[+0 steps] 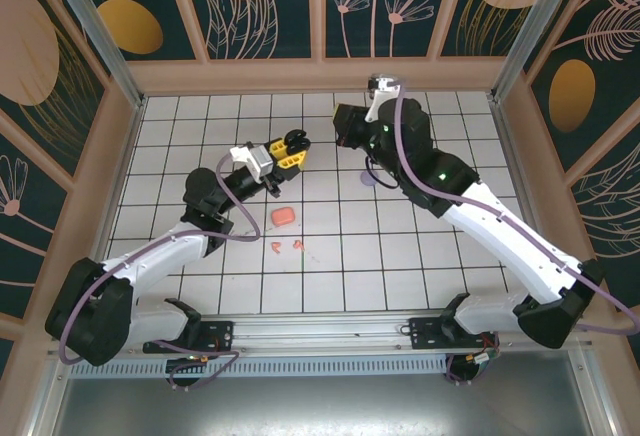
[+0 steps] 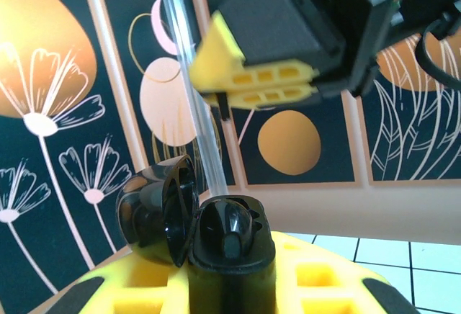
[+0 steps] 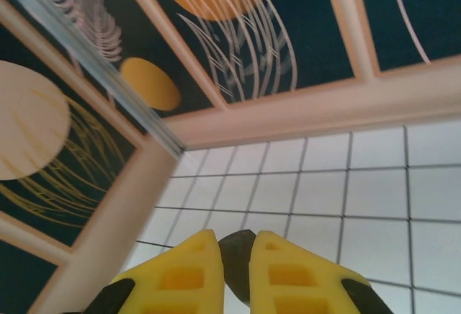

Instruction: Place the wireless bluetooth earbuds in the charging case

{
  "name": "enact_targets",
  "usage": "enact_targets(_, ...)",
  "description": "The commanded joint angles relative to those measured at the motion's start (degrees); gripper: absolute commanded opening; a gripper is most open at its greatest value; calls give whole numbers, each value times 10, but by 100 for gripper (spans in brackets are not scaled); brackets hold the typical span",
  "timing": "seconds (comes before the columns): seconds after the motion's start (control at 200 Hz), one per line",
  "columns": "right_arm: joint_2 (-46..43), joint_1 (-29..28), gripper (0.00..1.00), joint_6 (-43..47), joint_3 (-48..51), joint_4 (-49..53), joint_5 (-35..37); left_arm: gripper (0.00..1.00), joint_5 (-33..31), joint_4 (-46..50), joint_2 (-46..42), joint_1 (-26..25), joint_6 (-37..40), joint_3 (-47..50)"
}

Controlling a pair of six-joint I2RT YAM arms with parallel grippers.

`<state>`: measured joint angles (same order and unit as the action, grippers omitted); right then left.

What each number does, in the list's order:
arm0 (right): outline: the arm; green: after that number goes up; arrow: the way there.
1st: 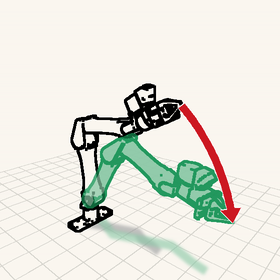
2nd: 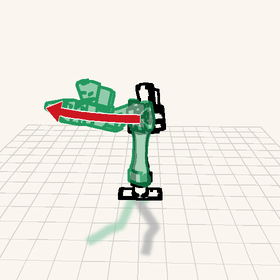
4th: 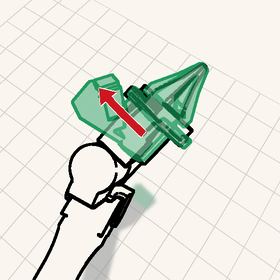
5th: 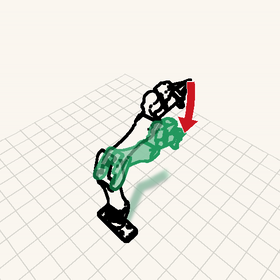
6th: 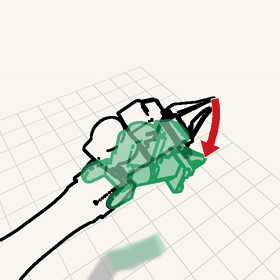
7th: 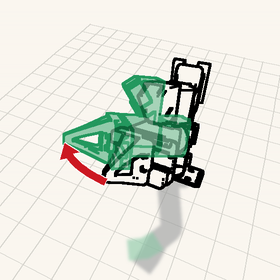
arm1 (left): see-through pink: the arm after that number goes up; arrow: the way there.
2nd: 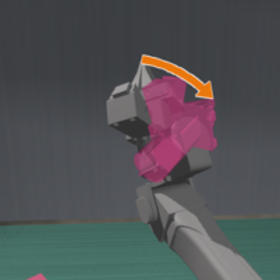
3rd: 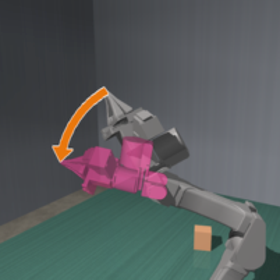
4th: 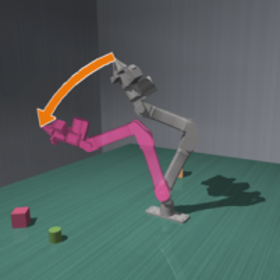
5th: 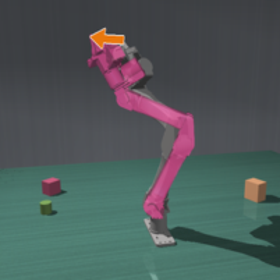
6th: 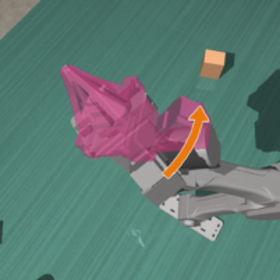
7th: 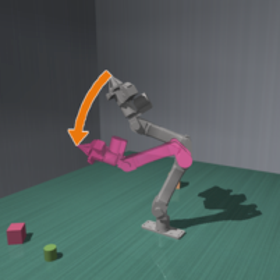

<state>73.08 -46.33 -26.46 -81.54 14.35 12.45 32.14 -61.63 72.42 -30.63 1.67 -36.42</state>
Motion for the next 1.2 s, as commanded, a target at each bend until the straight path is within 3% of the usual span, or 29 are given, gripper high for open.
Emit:
enact_targets(0.0,-11,0,12,38,-11,-39,-63,0,9,2,10,-8,31,-29)
enact_targets(0.29,-21,-20,12,30,21,-90,-131,0,23,46,31,-20,52,-73)
enact_targets(0.56,-27,-47,12,25,43,-93,-110,0,13,54,38,-19,52,-84)
enact_targets(1.196,-36,-47,11,22,74,-109,-77,0,19,52,35,-20,44,-86)
